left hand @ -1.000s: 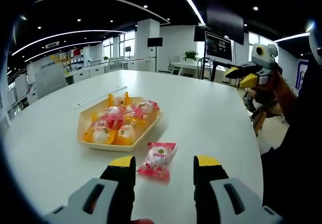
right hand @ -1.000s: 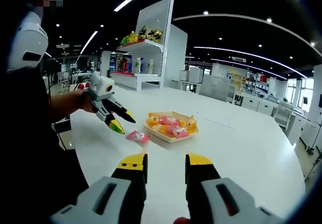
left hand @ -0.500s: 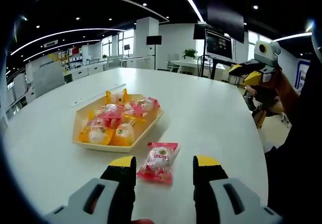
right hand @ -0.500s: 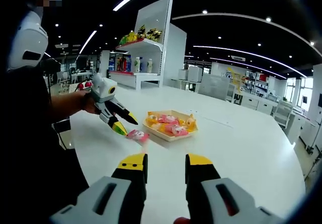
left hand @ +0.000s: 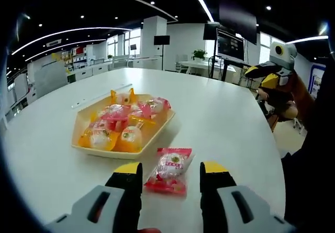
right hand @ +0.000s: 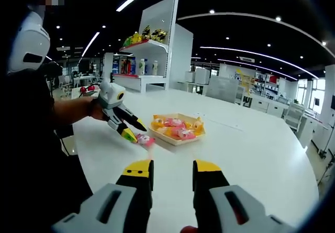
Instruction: Pick up the marshmallows scattered on the table and place them into the bowl on the table
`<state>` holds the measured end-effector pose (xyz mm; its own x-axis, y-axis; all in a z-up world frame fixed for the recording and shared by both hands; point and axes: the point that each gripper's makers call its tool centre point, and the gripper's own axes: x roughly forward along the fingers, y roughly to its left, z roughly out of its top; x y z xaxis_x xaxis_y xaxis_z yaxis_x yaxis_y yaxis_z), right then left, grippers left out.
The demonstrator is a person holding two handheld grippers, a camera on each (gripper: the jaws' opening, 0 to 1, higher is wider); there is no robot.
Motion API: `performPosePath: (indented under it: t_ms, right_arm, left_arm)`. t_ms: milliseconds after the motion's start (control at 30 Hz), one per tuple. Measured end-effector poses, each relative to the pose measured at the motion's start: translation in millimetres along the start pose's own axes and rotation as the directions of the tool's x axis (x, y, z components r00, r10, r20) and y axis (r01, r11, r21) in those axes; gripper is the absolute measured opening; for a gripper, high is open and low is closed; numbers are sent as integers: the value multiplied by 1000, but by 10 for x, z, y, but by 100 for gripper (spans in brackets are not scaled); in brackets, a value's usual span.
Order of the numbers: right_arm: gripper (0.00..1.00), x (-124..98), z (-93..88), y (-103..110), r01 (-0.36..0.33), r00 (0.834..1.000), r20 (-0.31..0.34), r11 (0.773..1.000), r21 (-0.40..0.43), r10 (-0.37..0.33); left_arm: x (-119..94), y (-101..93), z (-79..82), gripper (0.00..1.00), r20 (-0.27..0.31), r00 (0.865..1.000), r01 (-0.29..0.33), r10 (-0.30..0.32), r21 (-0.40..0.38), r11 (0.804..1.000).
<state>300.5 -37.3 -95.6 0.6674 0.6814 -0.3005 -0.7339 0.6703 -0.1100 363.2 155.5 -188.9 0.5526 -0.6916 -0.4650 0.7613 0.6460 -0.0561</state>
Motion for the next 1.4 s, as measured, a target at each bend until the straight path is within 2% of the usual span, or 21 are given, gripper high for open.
performPosePath:
  t_ms: [633, 900, 1067, 1133, 1400]
  right_arm:
    - [30, -39, -36, -30, 9, 1000, 1, 1000, 11, -9]
    - [30, -50, -60, -49, 15, 1000, -3, 1000, 20, -15]
    - [30, -50, -62, -51, 17, 1000, -2, 1000, 23, -17]
    - [30, -49, -63, -52, 17, 1000, -1, 1000, 24, -17]
    - [30, -42, -69, -44, 18, 1000, -5, 999, 26, -18]
  left_arm:
    - [121, -54, -46, 42, -14, 1000, 2, -2, 6, 1000]
    - [179, -94, -38, 40, -15, 1000, -9, 10, 37, 999]
    - [193, -93, -29, 35, -12, 1000, -21, 21, 58, 998]
    - [196, -99, -36, 30, -14, 1000, -23, 24, 72, 997]
    - [218, -91, -59, 25, -18, 999, -38, 41, 116, 993]
